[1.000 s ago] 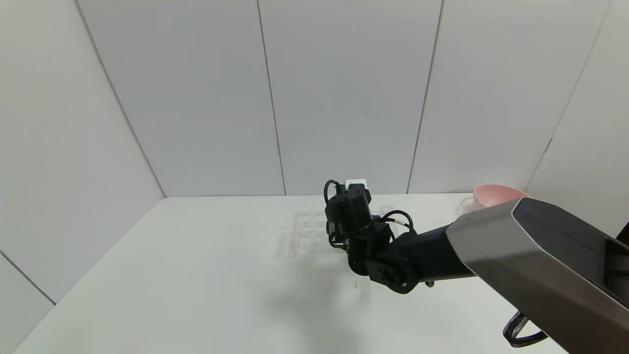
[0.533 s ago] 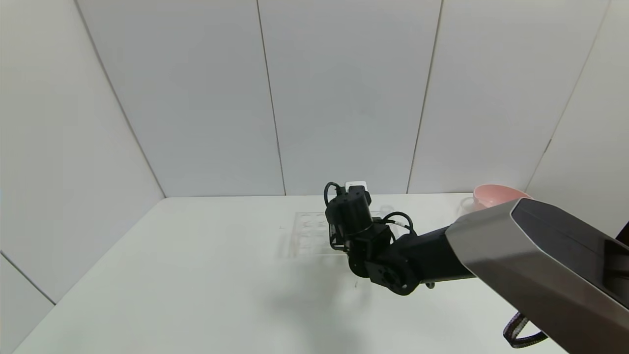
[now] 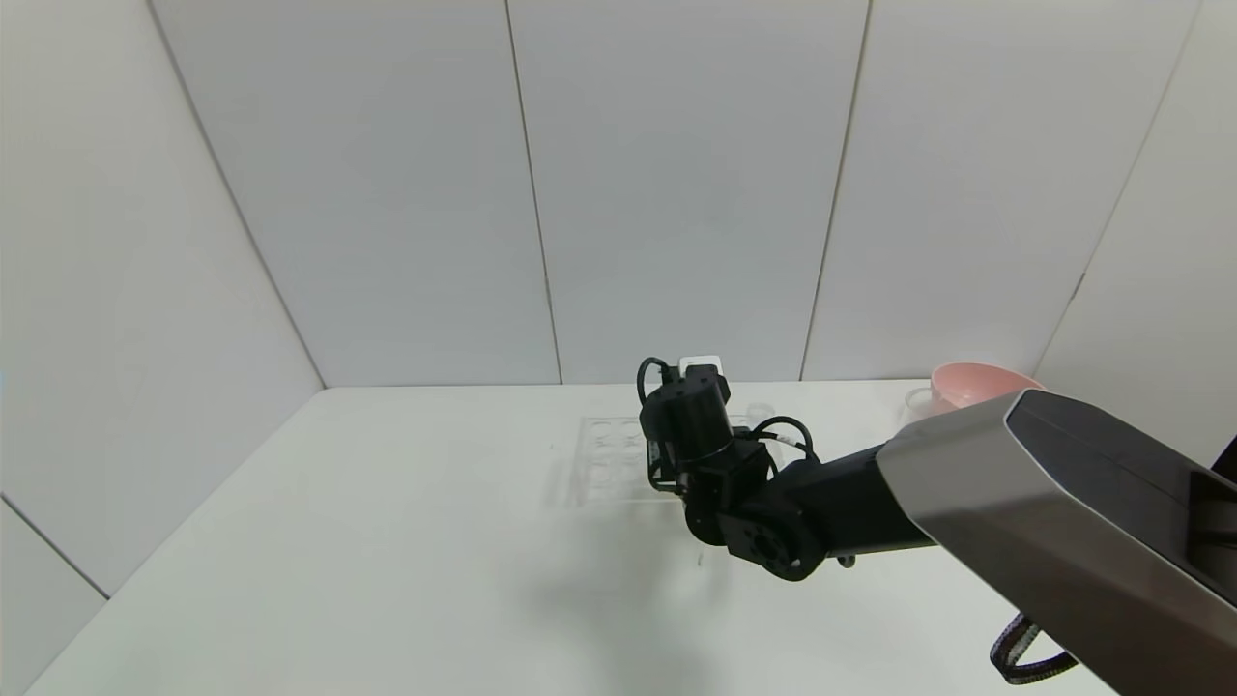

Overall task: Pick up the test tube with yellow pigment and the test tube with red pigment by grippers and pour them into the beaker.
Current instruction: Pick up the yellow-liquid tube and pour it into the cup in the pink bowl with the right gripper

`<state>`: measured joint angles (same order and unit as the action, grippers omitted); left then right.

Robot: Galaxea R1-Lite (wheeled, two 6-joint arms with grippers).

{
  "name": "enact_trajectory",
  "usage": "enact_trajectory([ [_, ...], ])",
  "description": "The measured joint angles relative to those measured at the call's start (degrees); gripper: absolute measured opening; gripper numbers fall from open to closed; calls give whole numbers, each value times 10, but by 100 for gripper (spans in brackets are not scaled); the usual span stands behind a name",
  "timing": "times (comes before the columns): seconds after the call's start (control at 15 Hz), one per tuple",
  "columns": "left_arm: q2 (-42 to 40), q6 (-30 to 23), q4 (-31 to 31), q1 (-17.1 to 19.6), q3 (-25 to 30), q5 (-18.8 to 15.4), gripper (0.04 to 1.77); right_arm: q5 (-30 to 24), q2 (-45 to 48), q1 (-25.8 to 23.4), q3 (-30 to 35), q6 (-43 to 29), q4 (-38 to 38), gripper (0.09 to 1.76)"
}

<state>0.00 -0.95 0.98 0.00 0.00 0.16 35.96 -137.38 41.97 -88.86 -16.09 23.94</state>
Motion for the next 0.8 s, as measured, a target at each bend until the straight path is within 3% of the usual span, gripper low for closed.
enact_trajectory([
  [0.6, 0, 0, 0, 0, 0, 0, 172, -9, 60, -7, 0, 57, 0, 53],
  [0.8, 0, 0, 0, 0, 0, 0, 172, -48, 92, -9, 12, 66, -3, 53],
])
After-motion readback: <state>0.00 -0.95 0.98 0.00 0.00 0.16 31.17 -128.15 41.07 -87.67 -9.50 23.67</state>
